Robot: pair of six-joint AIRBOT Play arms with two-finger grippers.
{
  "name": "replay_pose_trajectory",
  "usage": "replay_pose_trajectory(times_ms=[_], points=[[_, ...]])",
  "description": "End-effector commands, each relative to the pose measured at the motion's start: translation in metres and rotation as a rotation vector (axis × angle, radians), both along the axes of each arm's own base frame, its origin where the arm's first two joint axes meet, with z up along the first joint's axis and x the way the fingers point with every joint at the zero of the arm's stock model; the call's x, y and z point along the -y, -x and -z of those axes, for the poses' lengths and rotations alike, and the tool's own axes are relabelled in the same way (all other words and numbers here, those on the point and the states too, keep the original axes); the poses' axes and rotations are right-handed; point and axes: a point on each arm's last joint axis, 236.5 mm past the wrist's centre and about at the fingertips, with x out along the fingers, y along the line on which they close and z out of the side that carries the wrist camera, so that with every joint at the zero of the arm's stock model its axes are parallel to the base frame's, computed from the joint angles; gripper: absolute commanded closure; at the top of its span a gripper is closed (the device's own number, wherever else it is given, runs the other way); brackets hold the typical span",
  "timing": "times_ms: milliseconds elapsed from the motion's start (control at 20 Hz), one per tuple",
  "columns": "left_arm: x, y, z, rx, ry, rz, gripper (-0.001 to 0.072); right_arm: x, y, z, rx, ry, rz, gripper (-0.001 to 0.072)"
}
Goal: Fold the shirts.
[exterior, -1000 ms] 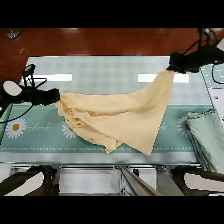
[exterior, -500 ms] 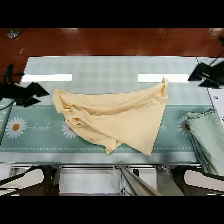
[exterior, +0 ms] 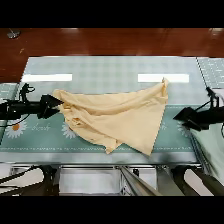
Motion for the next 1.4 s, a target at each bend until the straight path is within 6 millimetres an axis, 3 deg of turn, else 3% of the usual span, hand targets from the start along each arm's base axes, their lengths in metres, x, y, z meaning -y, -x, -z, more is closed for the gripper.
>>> replay_pose_trajectory(times_ms=[0, 200, 250, 300, 650, 900, 1100, 1250, 1300, 1350], points=[[0.003, -0.017, 0.012, 0.031, -0.032, -0.048, 0.0007, -0.03, 0.041, 0.03, -0.078, -0.094, 0.008, 0.0085], [0.027, -0.033, 0.017, 0.037, -0.031, 0.019, 0.0024, -0.039, 0.049, 0.039, -0.098, -0.126, 0.024, 0.0086], [0.034, -0.038, 0.015, 0.044, -0.03, 0.044, 0.0243, -0.039, 0.048, 0.038, -0.095, -0.131, 0.026, 0.0086], [0.04, -0.041, 0.013, 0.055, -0.025, 0.076, 0.0679, -0.041, 0.048, 0.038, -0.095, -0.138, 0.028, 0.0085], [0.049, -0.061, -0.018, 0.137, -0.009, 0.156, 0.068, -0.05, 0.059, 0.035, -0.131, -0.161, -0.019, 0.0086], [0.05, -0.06, -0.018, 0.135, -0.006, 0.159, 0.068, -0.088, 0.067, 0.051, -0.202, -0.15, -0.161, 0.0085], [0.051, -0.058, -0.019, 0.131, 0.001, 0.166, 0.068, -0.112, 0.038, 0.063, -0.194, -0.169, -0.187, 0.0086], [0.052, -0.057, -0.019, 0.129, 0.007, 0.172, 0.068, -0.14, 0.016, 0.06, -0.173, -0.23, -0.232, 0.0112], [0.053, -0.055, -0.02, 0.127, 0.012, 0.176, 0.068, -0.149, 0.006, 0.056, -0.142, -0.238, -0.265, 0.0231], [0.054, -0.056, -0.023, 0.129, 0.023, 0.175, 0.068, -0.153, -0.005, 0.049, -0.108, -0.233, -0.292, 0.053]])
